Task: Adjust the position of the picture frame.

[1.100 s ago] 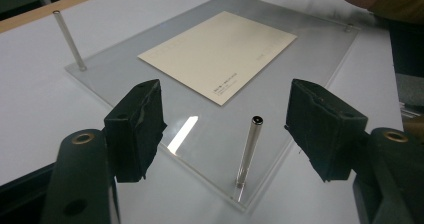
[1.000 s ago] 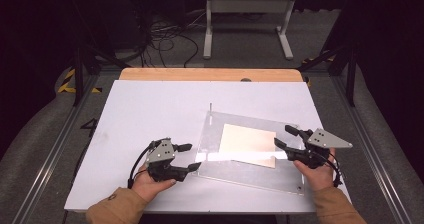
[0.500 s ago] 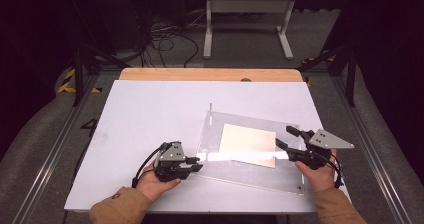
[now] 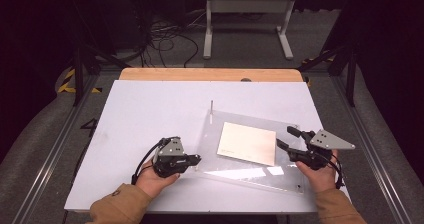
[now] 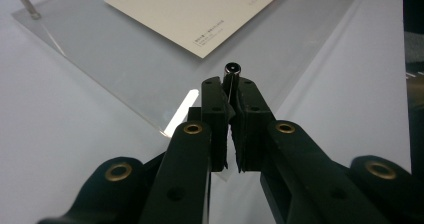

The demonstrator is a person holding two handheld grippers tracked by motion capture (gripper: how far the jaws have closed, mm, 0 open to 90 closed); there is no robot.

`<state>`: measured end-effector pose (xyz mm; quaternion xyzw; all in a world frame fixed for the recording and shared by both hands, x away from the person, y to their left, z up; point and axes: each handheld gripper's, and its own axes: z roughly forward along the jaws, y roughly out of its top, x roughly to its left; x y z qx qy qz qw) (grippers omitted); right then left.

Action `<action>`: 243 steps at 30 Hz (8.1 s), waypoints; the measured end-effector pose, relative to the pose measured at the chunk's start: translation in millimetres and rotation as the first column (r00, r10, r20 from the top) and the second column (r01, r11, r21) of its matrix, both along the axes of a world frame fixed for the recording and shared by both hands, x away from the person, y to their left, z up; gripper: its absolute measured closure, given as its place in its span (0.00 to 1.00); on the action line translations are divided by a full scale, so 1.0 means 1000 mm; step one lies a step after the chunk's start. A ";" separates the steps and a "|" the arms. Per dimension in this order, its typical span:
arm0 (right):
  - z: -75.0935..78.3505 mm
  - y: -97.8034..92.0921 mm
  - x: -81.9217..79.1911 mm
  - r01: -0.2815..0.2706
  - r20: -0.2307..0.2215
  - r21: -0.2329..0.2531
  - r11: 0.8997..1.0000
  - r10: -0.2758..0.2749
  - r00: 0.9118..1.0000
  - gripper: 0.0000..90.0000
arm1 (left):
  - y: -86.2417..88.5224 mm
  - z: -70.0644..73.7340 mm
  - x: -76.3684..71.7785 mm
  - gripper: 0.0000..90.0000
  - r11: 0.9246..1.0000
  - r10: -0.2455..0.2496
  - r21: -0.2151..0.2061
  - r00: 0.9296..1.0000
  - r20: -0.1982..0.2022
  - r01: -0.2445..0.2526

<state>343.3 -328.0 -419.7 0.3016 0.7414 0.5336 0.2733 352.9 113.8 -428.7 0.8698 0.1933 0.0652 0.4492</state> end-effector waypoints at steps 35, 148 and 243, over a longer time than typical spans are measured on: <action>0.018 -0.017 0.045 0.112 -0.229 -0.132 0.985 -0.140 0.963 0.79 | 0.033 -0.003 0.068 0.72 0.975 0.217 -0.069 0.975 0.047 -0.213; -0.013 0.005 0.024 -0.098 -0.541 -0.252 0.963 -0.056 0.839 1.00 | 0.023 -0.007 0.161 0.76 0.867 0.492 -0.067 0.870 -0.031 -0.493; 0.006 0.059 0.004 -0.329 -0.530 -0.134 0.935 0.213 0.821 1.00 | 0.016 -0.012 0.175 0.94 0.924 0.377 -0.063 0.926 -0.007 -0.377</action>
